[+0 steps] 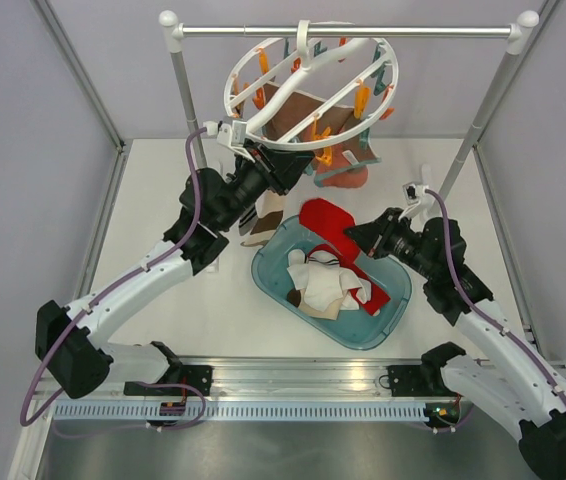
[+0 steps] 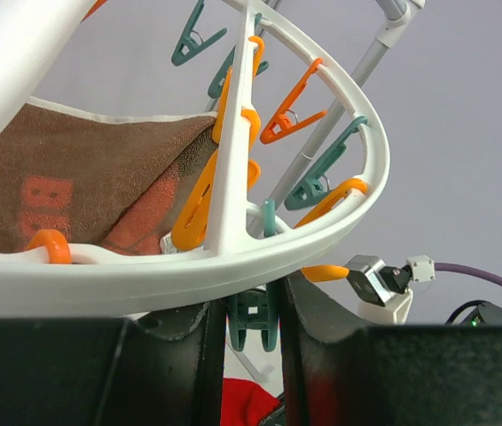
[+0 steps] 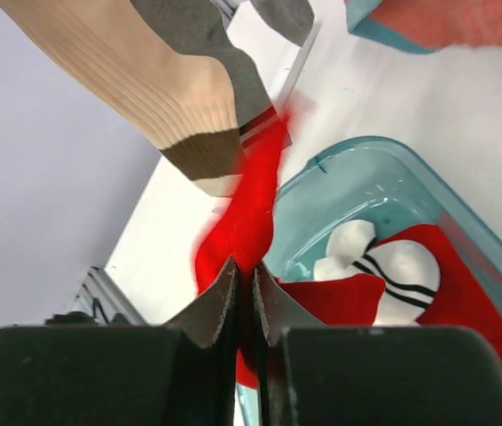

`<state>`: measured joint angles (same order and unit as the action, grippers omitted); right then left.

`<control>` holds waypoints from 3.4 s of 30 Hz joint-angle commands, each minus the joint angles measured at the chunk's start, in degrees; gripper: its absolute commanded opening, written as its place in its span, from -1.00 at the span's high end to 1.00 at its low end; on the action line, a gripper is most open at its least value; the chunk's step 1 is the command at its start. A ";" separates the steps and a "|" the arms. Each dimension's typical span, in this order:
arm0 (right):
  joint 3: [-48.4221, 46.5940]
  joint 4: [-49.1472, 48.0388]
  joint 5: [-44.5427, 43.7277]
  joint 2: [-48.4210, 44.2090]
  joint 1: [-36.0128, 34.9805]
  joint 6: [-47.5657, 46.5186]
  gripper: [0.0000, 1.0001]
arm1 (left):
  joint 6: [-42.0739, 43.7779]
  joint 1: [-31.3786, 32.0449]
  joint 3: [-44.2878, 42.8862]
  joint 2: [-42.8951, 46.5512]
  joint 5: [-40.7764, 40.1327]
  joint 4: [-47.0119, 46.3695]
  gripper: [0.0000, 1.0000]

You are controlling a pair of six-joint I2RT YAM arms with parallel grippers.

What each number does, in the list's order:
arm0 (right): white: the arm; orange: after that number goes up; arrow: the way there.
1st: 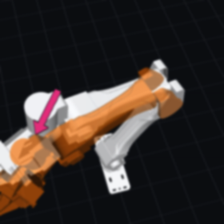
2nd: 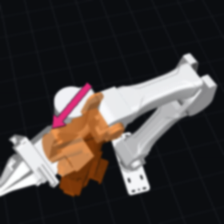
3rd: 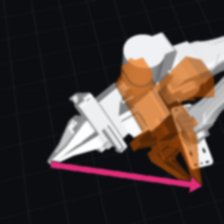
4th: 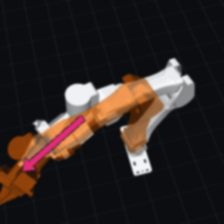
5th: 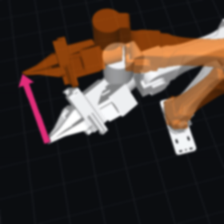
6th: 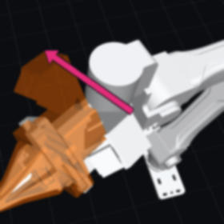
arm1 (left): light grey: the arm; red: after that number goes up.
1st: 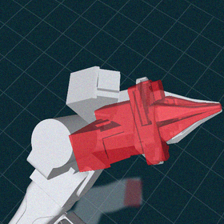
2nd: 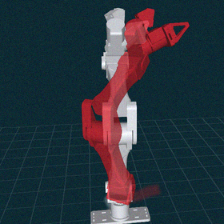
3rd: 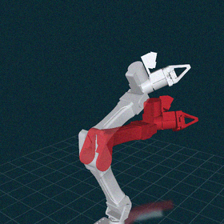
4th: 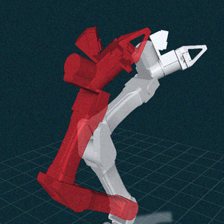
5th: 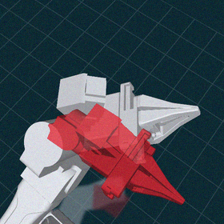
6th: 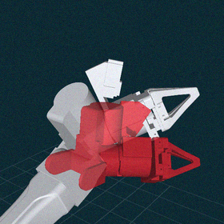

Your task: Remove the socks clipped to the hanger

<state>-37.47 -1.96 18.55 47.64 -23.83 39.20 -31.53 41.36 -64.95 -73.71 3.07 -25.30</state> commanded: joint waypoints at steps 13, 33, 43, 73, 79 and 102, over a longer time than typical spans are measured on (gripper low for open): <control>-3.83 -5.42 -15.27 5.26 -13.74 -10.54 -0.61 | -0.46 0.12 -5.98 -3.01 -0.70 3.32 0.95; -9.98 -37.50 -49.92 35.15 -33.64 -18.11 -0.85 | -3.19 0.65 -9.58 -4.25 -0.26 10.53 0.95; -16.92 -38.04 -55.10 43.06 -34.35 -18.63 -0.89 | -3.28 0.74 -9.49 -3.63 0.18 11.32 0.93; -15.27 -37.68 -56.60 40.79 -34.35 -23.38 0.98 | -1.78 0.74 -5.81 1.64 3.17 12.38 0.36; -13.50 -35.49 -53.80 37.36 -34.26 -23.56 0.98 | 0.67 0.74 -4.22 5.06 8.00 13.96 -0.04; -12.89 -21.08 -43.07 28.39 -34.09 -26.19 0.99 | 13.33 0.65 4.65 25.72 -7.09 24.95 -0.19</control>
<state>-50.26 -25.17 -26.92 78.50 -57.91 14.24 -22.83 41.89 -61.25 -49.71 4.23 -1.67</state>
